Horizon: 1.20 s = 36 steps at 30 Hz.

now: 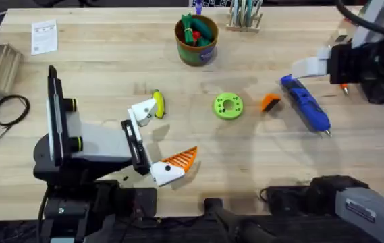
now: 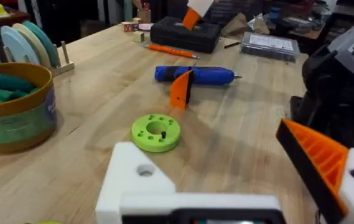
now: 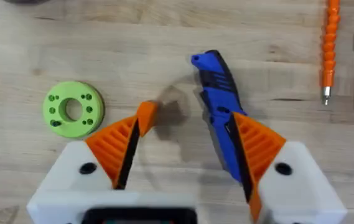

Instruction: Pick up the gripper from the table and insert it into the empty holder that is missing its gripper. Then pick up a screw, insert it into the mounting hole, and use the screwdriver to tighten it. Finally, clean up the table by picking up the vegetable and placing it into the bucket.

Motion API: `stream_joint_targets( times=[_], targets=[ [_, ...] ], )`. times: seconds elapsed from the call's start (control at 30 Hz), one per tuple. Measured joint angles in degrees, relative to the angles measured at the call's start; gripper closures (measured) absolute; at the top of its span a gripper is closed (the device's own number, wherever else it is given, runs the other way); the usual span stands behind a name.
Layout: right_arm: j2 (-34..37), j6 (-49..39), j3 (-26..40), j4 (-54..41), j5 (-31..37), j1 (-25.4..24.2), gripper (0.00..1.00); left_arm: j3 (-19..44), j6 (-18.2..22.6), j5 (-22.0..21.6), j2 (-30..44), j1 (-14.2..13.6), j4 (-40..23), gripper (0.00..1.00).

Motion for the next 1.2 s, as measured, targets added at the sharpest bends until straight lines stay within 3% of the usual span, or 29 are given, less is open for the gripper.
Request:
stream_joint_targets(
  times=[1.2],
  targets=[
    [0.0,0.02,0.0,0.0,0.0,0.0,0.129,0.0,0.81,1.09,0.0,0.0,-0.2,0.014]
  ],
)
